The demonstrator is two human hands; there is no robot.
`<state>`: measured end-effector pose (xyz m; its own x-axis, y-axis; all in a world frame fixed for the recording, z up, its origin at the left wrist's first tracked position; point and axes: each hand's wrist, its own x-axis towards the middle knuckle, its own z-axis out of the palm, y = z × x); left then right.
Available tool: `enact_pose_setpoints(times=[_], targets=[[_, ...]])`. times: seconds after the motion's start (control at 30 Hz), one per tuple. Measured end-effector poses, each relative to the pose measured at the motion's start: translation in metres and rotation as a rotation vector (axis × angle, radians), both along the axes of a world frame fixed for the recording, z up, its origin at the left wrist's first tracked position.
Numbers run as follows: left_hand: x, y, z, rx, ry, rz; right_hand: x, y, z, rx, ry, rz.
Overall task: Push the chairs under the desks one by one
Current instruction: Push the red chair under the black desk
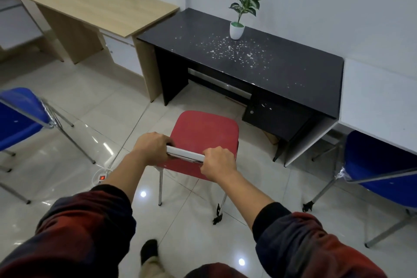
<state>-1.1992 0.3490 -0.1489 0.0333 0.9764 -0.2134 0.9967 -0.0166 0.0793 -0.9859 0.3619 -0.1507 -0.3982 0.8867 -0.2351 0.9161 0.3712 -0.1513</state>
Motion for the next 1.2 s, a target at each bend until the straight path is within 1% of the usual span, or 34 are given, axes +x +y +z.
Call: enact_pose_setpoints(times=[0.17,0.33,0.43,0.57,0.67,0.77,0.87,0.97,1.07,1.2], targets=[[-0.054,0.022,0.025,-0.010,0.015,0.018,-0.055,0.007,0.017,0.016,0.048,0.023],[-0.101,0.020,0.007,0.029,0.027,0.021,-0.102,0.007,0.015,-0.008,-0.019,0.103],[-0.131,0.033,0.004,0.078,-0.004,0.088,-0.131,0.032,0.025,0.019,-0.049,0.148],[-0.150,0.053,0.002,0.095,-0.053,0.126,-0.152,0.065,0.035,0.045,-0.101,0.152],[-0.154,0.068,0.005,0.123,-0.073,0.111,-0.159,0.090,0.039,0.061,-0.131,0.119],[-0.153,0.083,0.009,0.128,-0.050,0.057,-0.161,0.104,0.039,0.051,-0.135,0.039],[-0.151,0.095,0.012,0.103,-0.053,-0.015,-0.156,0.101,0.032,0.003,-0.108,-0.037],[-0.157,0.108,0.008,0.039,-0.032,-0.107,-0.159,0.090,0.016,-0.037,-0.074,-0.112],[-0.163,0.120,0.005,-0.001,-0.025,-0.160,-0.164,0.086,0.003,0.002,-0.060,-0.169],[-0.177,0.152,0.011,0.015,-0.008,-0.181,-0.177,0.112,0.006,0.050,-0.016,-0.200]])
